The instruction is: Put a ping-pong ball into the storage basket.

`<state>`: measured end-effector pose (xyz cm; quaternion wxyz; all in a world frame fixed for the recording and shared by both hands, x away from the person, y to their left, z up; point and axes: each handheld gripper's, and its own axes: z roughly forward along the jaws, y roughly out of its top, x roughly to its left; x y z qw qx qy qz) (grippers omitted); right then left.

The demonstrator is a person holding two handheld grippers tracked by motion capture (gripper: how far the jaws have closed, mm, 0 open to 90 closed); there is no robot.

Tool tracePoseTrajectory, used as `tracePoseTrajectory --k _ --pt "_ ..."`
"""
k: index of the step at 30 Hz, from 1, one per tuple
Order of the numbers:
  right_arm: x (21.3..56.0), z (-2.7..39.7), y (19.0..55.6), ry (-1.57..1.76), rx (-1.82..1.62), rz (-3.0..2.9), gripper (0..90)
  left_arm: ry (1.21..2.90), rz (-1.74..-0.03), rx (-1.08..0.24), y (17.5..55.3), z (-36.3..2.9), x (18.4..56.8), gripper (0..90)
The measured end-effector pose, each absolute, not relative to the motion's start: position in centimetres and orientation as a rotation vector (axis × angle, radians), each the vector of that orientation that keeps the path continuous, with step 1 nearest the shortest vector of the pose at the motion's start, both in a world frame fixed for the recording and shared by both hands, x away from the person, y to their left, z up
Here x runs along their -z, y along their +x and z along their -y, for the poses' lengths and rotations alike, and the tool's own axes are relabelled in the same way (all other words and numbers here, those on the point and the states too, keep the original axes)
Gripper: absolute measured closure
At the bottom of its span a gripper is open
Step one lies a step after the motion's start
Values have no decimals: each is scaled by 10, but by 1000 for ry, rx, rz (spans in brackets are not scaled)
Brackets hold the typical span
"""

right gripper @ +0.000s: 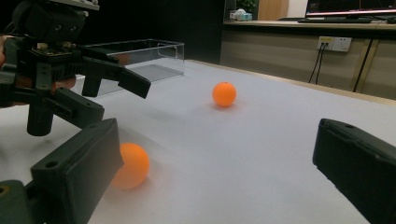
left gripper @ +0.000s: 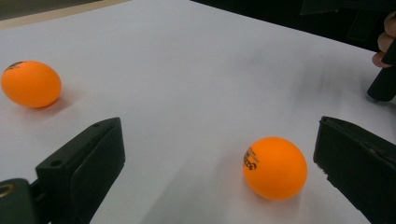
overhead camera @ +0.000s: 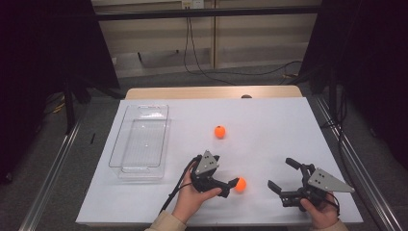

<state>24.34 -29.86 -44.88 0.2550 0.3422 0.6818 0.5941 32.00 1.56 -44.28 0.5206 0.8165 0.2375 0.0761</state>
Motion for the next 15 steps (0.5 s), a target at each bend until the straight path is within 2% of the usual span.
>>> tracePoseTrajectory --k 15 --pt "449 299 243 929 -1613 -1852 7 1976 -553 -164 320 -8 443 20"
